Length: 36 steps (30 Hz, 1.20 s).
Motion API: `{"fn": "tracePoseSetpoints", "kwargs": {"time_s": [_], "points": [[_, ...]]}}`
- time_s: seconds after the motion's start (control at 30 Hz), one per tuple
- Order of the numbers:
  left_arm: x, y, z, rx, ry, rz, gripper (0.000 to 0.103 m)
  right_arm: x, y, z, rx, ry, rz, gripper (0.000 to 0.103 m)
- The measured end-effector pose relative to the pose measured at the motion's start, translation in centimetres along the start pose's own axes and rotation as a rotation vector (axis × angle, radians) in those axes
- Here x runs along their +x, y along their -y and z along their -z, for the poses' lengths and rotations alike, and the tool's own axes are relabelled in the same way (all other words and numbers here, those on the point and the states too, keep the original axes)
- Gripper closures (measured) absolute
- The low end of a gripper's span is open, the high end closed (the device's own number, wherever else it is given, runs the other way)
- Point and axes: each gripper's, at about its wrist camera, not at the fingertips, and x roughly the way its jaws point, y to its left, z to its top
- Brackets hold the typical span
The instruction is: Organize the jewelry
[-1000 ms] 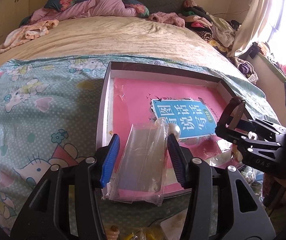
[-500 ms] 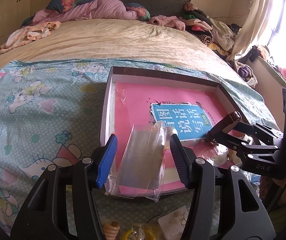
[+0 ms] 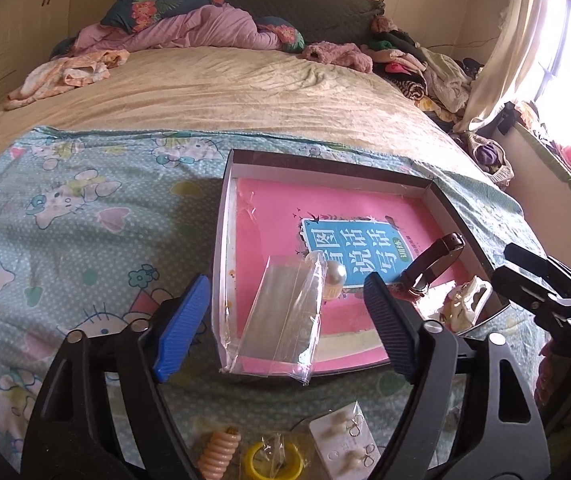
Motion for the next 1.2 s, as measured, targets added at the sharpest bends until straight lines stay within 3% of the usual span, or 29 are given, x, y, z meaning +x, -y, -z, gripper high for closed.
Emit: {"fn": "tracePoseSetpoints", "kwargs": {"time_s": [0.1,0.2,0.3,0.8,1.2], "points": [[-0.7,-0.1,-0.1,-0.005,0.010,0.004,0.025,-1.1,-0.1,-0.2,0.002,0.023,-0.002,0.005],[-1.7,-0.1,-0.1,-0.014,0.025,0.006,0.013,-2.2,-0.2,-0.4,0.005,0.045,-0.002,0.005],[-2.9,-0.2,-0.3,-0.024,0.044,0.006,0.010,-3.2,-0.4,-0.6,0.006,0.065,0.000,0.005],[-9.0,-1.3,-0.7,-0.057,0.141,-0.017,0.010,-8.5,-1.4,-1.0,-0.022,0.146,0.003,0.005],[-11.6,-1.0,0.5,-0.041,0.164,-0.021,0.010,-11.6,-2.4,-0.4,-0.046,0.183,0.005,0.005]]}}
